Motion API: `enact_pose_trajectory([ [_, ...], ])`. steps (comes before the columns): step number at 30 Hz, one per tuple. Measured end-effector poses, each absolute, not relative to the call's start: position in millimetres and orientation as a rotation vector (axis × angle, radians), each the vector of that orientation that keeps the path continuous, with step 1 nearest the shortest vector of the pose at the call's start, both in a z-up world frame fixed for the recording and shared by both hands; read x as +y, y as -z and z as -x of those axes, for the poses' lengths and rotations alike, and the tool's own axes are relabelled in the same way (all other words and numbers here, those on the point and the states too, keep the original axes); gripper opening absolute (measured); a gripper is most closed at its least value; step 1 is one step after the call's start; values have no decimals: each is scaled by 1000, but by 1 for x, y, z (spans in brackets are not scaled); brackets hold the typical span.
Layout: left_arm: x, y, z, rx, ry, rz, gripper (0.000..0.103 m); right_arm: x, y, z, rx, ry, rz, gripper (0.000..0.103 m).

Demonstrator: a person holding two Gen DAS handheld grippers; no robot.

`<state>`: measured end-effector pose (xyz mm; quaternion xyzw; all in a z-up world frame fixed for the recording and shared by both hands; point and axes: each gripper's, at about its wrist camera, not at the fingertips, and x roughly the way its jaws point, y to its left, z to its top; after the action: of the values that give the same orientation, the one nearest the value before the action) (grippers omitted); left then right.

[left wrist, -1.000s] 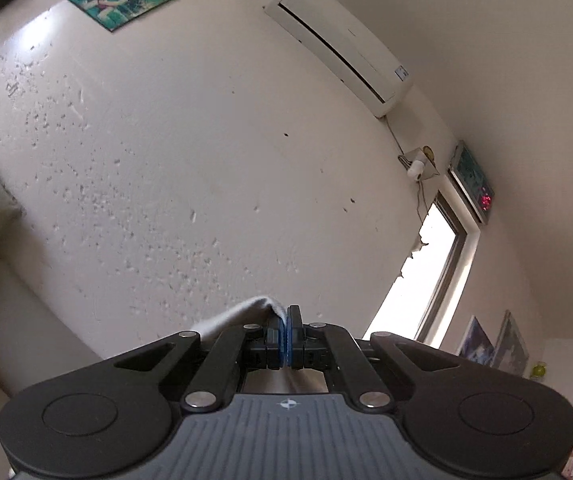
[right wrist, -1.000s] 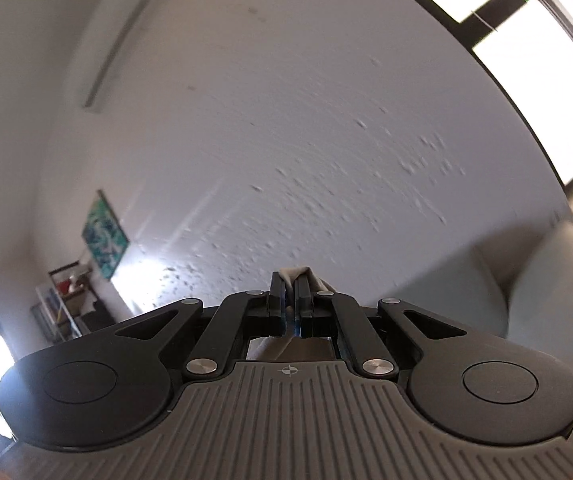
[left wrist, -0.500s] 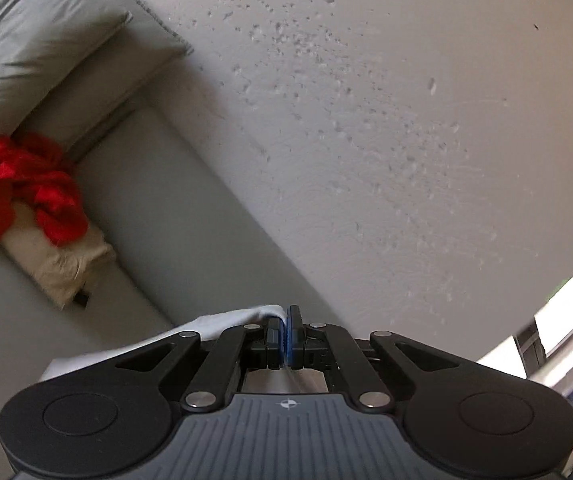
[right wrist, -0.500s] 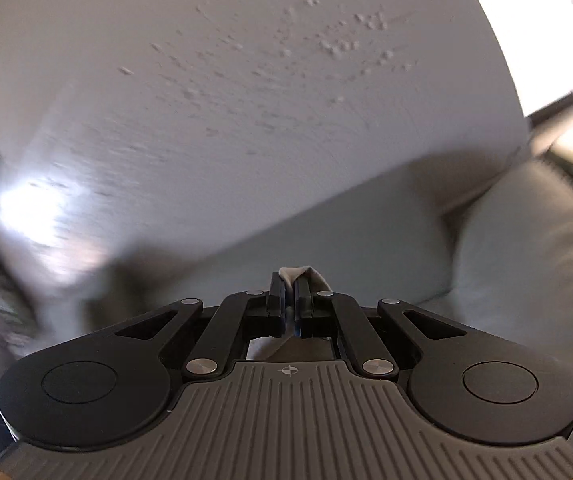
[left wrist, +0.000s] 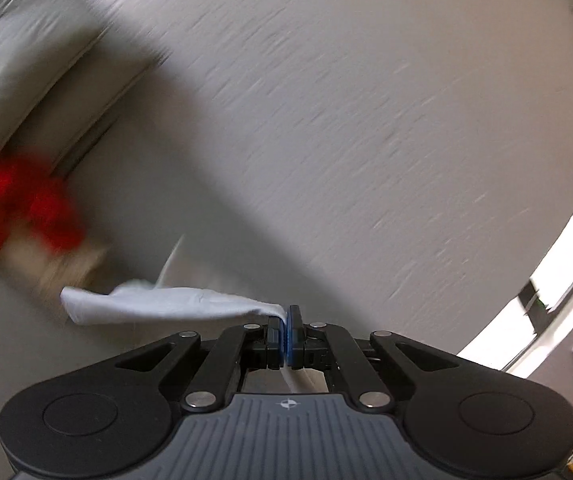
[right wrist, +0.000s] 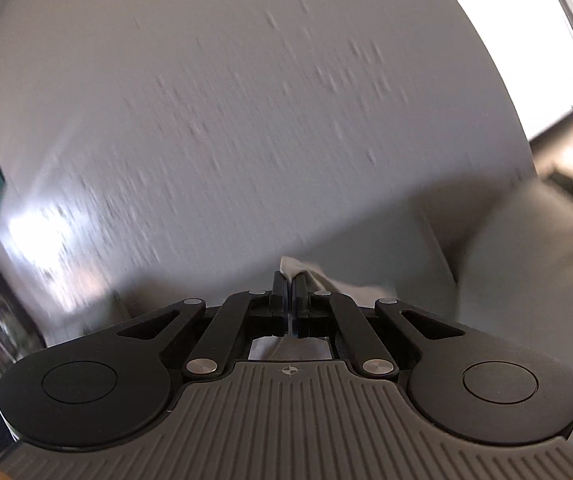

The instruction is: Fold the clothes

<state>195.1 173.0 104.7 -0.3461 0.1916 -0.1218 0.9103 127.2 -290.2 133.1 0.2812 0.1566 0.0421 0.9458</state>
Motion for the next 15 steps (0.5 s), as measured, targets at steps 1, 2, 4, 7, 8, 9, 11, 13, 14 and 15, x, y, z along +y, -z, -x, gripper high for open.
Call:
enact_pose_trajectory([
  [1,174,-81,-190,436,221,722,0,-292,-108,-128,375,-79,-573,1],
  [2,175,-57,-186,476,191,730,0,-291,-86,-129,427,-69,-576,1],
  [4,179,-18,-176,541,140,742,0,-290,-36,-126,546,-35,-597,1],
  [7,182,26,-156,638,97,763,0,-289,31,-118,701,19,-633,1],
  [8,182,36,-148,667,89,771,0,-289,46,-111,734,30,-639,1],
  [9,184,41,-142,686,85,777,0,-288,58,-105,760,39,-641,1],
  [11,186,50,-131,722,79,788,0,-289,65,-96,787,47,-623,1],
  [13,187,43,-118,721,82,759,0,-289,73,-88,813,55,-605,1],
  [14,187,37,-113,720,89,744,0,-294,70,-90,811,62,-601,1],
  [15,187,31,-104,717,96,721,0,-296,68,-83,805,70,-601,0],
])
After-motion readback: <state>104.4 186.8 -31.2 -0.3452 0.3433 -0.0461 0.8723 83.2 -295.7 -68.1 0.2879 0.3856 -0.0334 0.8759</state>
